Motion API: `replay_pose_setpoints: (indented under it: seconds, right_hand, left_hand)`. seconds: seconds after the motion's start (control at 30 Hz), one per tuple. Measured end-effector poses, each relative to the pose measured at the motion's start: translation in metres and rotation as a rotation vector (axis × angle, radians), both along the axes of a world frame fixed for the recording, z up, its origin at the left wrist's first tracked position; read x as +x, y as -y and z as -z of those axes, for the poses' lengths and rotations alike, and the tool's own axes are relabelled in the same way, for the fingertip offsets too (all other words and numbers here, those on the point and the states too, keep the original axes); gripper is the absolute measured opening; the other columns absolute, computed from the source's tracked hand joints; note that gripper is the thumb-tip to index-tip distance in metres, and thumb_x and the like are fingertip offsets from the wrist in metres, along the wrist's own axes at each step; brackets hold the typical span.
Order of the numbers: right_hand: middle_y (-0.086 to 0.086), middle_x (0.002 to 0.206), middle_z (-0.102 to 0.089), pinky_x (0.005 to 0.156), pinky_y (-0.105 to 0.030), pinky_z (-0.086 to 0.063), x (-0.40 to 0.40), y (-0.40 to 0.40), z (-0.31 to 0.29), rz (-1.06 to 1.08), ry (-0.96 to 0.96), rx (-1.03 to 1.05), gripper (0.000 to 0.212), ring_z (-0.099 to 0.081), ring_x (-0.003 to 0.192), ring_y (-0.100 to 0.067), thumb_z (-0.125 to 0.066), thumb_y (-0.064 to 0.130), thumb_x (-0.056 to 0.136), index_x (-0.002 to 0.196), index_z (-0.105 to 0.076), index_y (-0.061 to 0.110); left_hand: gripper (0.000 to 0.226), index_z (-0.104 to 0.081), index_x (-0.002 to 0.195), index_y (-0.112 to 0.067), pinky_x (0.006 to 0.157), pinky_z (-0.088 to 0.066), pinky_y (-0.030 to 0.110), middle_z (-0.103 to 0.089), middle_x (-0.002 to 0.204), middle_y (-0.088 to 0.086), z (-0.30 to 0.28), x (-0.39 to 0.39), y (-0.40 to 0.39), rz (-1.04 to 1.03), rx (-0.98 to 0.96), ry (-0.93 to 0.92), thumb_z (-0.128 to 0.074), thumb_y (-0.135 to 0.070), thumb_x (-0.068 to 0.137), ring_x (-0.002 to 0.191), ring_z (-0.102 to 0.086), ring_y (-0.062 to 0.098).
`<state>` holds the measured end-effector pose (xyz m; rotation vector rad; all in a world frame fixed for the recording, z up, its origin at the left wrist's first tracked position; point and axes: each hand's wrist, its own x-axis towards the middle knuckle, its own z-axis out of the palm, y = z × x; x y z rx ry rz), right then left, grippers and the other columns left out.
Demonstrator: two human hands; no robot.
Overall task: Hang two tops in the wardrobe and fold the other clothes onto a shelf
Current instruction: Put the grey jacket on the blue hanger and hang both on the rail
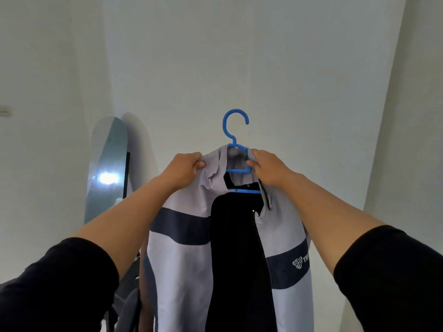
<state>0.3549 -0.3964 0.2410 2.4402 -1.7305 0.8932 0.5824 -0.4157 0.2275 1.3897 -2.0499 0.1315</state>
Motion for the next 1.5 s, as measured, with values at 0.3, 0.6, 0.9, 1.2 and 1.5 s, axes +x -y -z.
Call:
replay_pose_setpoints:
  seconds: [0.3,0.6,0.9,1.2,1.5]
  right_hand:
    - [-0.017,0.095,-0.054,0.068,-0.033,-0.039,0.01,0.005,0.001,-0.021,0.071,-0.056,0.009,-0.049,0.082,-0.026,-0.039,0.011,0.099,0.1,-0.045,0.005]
    - [-0.007,0.092,-0.053,0.071,-0.033,-0.04,-0.001,0.006,0.003,0.122,0.177,-0.21,0.014,-0.05,0.083,-0.024,-0.042,0.01,0.095,0.104,-0.052,0.013]
    - [-0.005,0.101,-0.046,0.08,-0.042,-0.04,0.016,0.007,-0.002,0.24,0.123,-0.246,0.027,-0.045,0.087,-0.024,-0.042,0.001,0.089,0.108,-0.052,0.017]
    - [-0.006,0.097,-0.048,0.074,-0.04,-0.04,-0.005,0.0,-0.021,0.118,0.148,-0.496,0.038,-0.047,0.084,-0.027,-0.041,-0.007,0.083,0.11,-0.056,0.014]
    - [-0.002,0.09,-0.045,0.075,-0.047,-0.047,-0.028,0.005,-0.019,0.086,0.116,-0.442,0.03,-0.049,0.081,-0.026,-0.043,-0.004,0.086,0.107,-0.055,0.014]
  left_hand:
    - [0.027,-0.047,0.076,-0.009,0.059,-0.029,0.02,-0.051,0.071,0.001,0.002,-0.012,-0.009,0.052,-0.023,-0.03,-0.04,-0.019,0.1,0.07,-0.044,0.019]
    - [0.027,-0.068,0.092,0.002,0.064,-0.031,0.027,-0.067,0.08,0.018,0.013,0.005,-0.007,-0.091,-0.381,-0.169,-0.046,-0.013,0.097,0.072,-0.051,0.026]
    - [0.021,-0.063,0.099,-0.003,0.068,-0.035,0.03,-0.058,0.095,0.013,0.039,-0.045,-0.027,-0.15,-0.303,-0.102,-0.044,-0.013,0.095,0.086,-0.056,0.032]
    - [0.031,-0.054,0.123,-0.019,0.093,-0.043,0.039,-0.048,0.125,0.005,0.023,0.005,0.003,-0.052,-0.276,-0.336,-0.039,-0.03,0.099,0.109,-0.053,0.022]
    - [0.027,-0.051,0.125,-0.024,0.084,-0.046,0.026,-0.056,0.116,-0.003,0.009,0.046,-0.005,0.28,0.607,-0.276,-0.039,-0.029,0.101,0.108,-0.052,0.014]
